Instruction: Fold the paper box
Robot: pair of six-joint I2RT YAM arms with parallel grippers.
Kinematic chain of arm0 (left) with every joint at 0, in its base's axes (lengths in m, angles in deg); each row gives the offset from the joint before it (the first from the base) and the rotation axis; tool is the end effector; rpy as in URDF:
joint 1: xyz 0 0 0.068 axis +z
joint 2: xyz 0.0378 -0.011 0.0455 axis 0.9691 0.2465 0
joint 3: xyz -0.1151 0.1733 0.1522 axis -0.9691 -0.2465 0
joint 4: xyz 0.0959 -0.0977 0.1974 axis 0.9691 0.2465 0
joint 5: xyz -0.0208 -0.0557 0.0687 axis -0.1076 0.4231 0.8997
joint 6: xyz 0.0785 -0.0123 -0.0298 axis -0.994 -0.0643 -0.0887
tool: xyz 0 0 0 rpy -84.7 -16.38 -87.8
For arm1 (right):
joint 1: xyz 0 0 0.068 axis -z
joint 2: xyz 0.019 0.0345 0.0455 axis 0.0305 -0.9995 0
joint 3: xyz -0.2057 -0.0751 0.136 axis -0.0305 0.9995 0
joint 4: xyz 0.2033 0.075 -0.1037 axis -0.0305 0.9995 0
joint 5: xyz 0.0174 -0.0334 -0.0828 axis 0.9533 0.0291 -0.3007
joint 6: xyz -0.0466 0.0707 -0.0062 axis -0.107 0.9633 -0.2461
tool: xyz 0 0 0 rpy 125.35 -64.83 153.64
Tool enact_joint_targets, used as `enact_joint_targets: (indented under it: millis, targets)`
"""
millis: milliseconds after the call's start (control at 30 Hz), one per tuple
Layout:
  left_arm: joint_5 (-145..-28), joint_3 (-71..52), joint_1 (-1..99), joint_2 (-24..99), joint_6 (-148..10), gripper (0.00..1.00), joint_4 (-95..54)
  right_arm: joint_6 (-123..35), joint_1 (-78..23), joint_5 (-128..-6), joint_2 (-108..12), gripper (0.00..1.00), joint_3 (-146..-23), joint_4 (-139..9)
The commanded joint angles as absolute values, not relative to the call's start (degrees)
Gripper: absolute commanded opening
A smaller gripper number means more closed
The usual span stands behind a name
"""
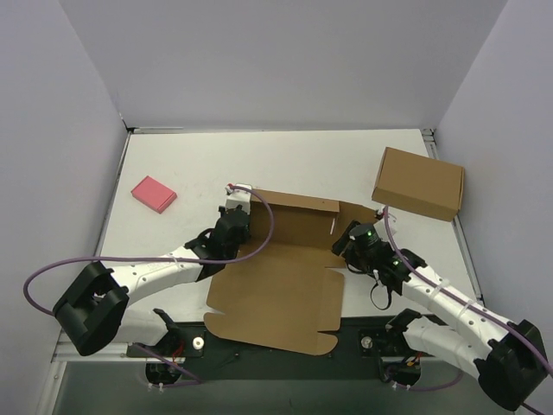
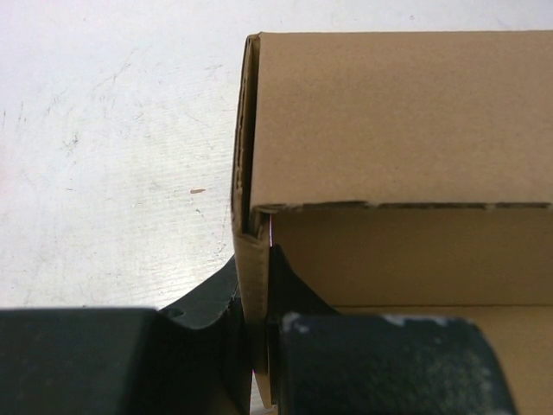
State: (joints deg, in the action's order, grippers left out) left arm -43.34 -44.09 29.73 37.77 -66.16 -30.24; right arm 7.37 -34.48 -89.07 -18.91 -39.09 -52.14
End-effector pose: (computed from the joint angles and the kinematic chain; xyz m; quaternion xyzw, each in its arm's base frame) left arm 0.2335 -0.1802 0.2062 0.0629 0.8210 -0.0378 0.5662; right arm 0.1848 0.1129 0.1987 0.2240 0.8540 0.2621 0.3896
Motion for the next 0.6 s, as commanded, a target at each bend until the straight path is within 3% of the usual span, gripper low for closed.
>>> enact_joint_targets:
  millis: [0,433,567]
  targets:
    - [-44.44,-43.75,30.11,36.40,-64.51,0.00,-32.82,5.82,-33.85,-86.83,-21.91,0.62,-37.26,-54.72]
    - [-44.62,-44.19,30.03,36.14,-64.60,0.00,-33.70,5.65,-33.84,-87.44,-27.81,0.59,-34.45,-57.53]
    - [-44.53,-44.45,29.94,36.14,-64.68,0.00,-33.70,6.09,-33.76,-86.39,-27.72,0.53,-33.74,-59.81]
